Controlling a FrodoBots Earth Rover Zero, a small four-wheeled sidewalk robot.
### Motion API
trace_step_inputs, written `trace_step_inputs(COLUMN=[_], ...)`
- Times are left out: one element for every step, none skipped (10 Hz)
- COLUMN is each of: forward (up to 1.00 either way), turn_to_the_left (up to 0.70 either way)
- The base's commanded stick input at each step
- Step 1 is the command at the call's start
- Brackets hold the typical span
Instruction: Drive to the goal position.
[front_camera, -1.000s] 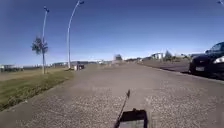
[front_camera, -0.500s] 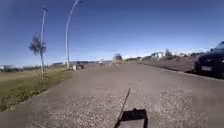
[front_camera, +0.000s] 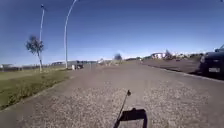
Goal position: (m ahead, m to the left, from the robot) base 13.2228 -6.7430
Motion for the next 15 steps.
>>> trace_step_inputs(forward=[0.70, 0.70, 0.70, 0.70, 0.70, 0.70, 0.70, 0.70, 0.70, 0.70, 0.70, 0.70, 0.70, 0.70, 0.70], turn_to_the_left=[0.00, 0.00, 0.00, 0.00, 0.00, 0.00, 0.00, 0.00, 0.00, 0.00, 0.00, 0.00, 0.00, -0.01, -0.02])
